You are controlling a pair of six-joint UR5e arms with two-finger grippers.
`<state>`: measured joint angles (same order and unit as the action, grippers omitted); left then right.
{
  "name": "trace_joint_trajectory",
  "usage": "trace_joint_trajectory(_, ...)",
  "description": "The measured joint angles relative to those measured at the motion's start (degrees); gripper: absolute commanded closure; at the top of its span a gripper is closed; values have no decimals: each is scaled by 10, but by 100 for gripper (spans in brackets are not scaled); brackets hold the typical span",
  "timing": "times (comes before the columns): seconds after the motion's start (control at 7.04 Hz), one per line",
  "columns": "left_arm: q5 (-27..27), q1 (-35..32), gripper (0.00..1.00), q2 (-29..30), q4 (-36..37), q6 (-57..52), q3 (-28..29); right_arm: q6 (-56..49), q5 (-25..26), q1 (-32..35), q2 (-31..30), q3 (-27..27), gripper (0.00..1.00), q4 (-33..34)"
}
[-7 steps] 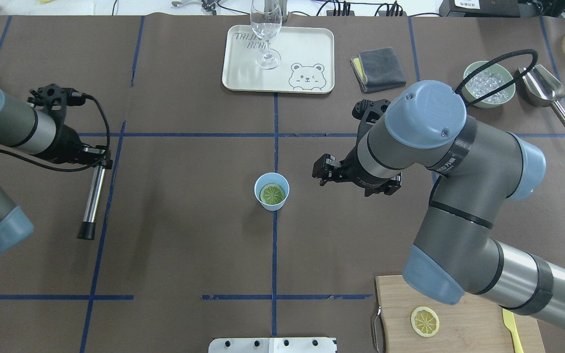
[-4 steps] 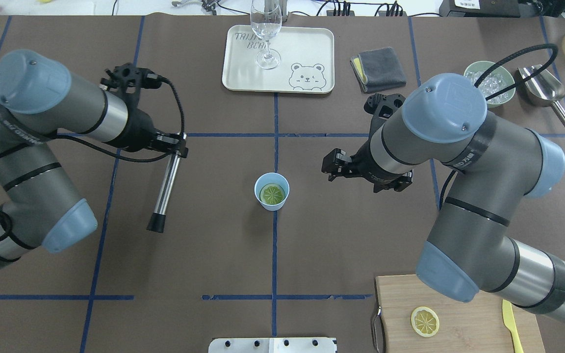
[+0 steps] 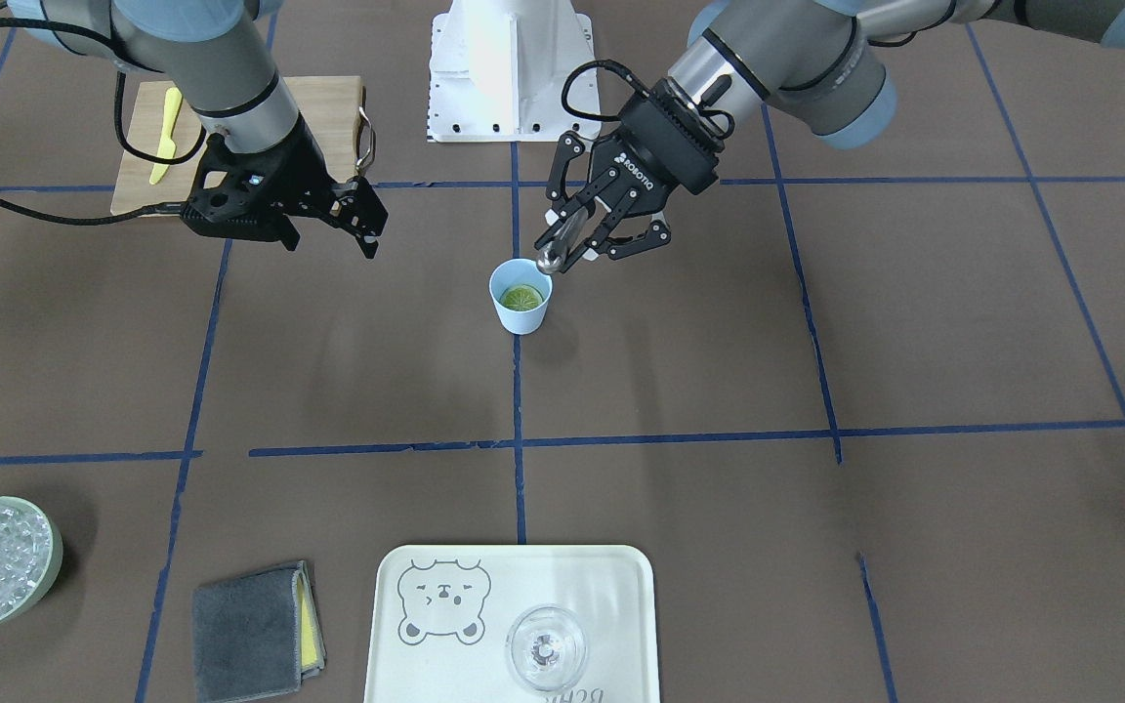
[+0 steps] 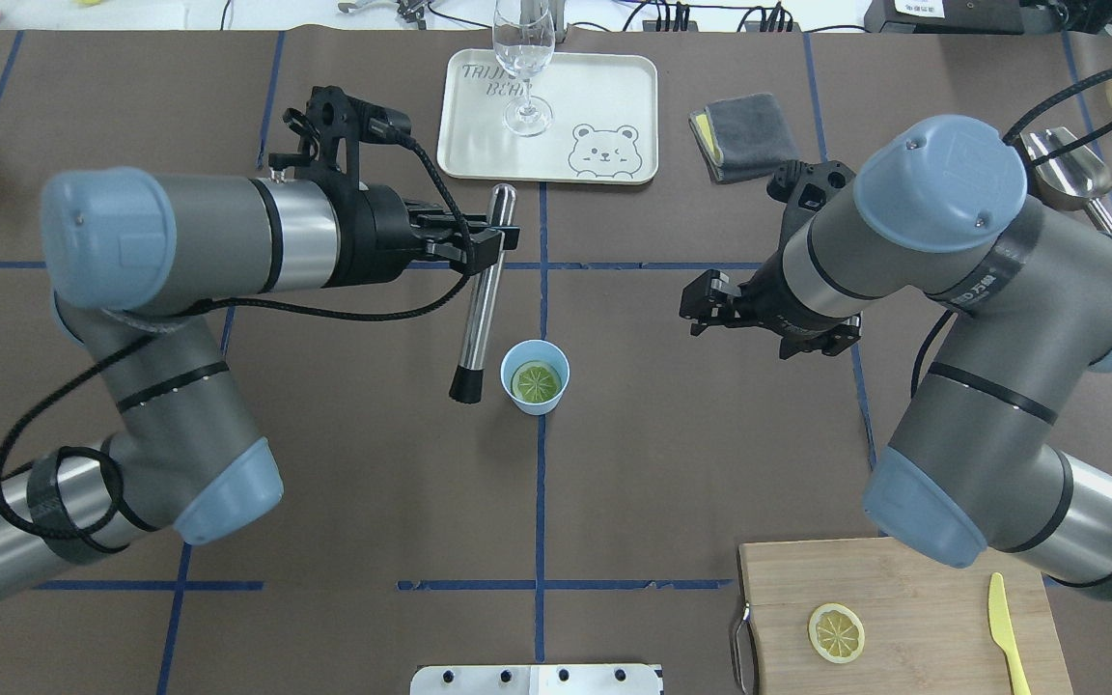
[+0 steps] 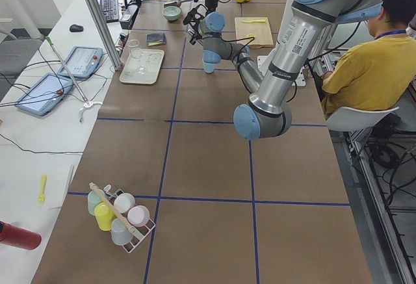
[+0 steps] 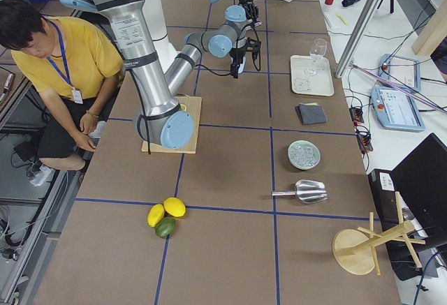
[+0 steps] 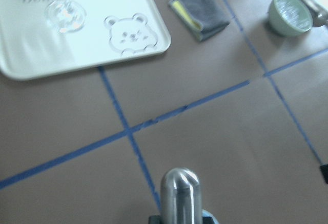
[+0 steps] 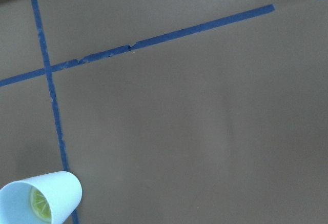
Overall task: Squeeze lemon into cup
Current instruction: 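Carry the metal muddler over the cup with the left gripper, then press the muddler down into the cup onto the lemon slice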
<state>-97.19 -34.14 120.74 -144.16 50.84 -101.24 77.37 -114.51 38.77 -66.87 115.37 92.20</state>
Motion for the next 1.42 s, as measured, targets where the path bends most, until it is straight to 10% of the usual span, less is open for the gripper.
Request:
trace_joint_trajectory(0.57,446,164,100,-1,-141,-110,34,-27,-3,32,-19,0,0,1)
trace_joint_trajectory(1.42,574,215,100,23,-166,-193,76,-28,-2,47,-16,-12,0,0)
